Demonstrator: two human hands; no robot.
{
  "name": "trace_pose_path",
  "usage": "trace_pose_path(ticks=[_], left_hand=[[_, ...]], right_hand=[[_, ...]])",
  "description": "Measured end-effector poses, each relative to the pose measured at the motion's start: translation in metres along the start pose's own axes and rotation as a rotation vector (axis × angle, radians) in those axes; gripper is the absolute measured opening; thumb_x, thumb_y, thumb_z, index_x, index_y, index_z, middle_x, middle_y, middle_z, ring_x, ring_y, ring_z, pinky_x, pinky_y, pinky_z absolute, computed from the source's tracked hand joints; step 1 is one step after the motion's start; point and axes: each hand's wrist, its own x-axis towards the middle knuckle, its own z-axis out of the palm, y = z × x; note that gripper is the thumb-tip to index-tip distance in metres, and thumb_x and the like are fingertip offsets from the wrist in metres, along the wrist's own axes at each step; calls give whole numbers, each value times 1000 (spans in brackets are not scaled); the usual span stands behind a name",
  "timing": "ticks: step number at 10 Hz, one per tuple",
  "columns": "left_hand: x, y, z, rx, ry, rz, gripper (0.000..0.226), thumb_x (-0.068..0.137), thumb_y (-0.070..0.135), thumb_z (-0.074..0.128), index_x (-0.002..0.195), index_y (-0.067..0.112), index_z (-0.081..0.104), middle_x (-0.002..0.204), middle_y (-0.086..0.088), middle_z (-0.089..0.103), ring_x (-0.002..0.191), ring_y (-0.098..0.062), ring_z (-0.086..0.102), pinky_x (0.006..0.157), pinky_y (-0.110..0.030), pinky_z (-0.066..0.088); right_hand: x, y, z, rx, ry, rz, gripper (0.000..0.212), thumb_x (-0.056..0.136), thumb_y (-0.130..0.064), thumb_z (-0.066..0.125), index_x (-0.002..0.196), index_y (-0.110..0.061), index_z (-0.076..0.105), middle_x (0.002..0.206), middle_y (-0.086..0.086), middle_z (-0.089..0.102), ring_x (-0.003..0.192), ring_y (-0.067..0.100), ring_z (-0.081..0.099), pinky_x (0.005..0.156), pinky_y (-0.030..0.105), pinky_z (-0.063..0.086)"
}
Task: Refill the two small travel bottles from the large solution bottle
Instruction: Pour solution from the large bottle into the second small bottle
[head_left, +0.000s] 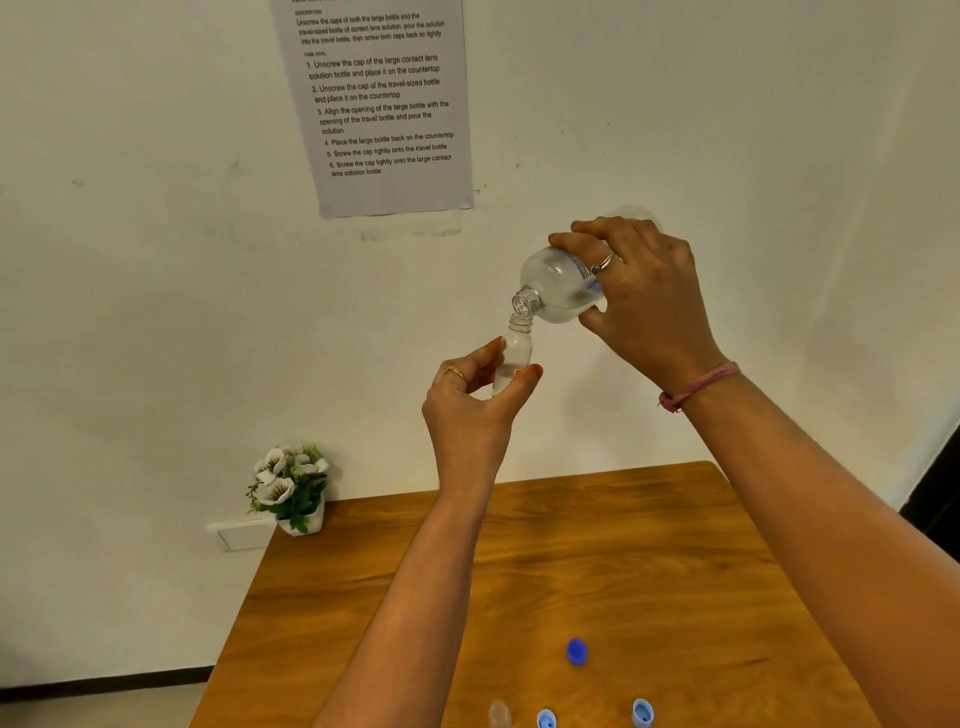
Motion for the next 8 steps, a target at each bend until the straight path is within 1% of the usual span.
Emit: trace_pose_path(ticks=[2,8], left_hand=[[1,-1,0,-8,1,6,42,72,21,81,111,17,68,105,1,68,93,-7,63,66,1,43],[1,-2,-2,4,-3,9,41,72,23,81,111,20,68,105,2,68,94,-8,63,66,2,41]], right_hand=[[0,0,0,0,-1,3,59,69,-12,79,123,-17,58,120,10,61,111,32,57,86,47,44],[1,-1,1,9,-3,-8,60,68,-11,81,123,-17,58,120,11,61,110,33,57,86,48,44]])
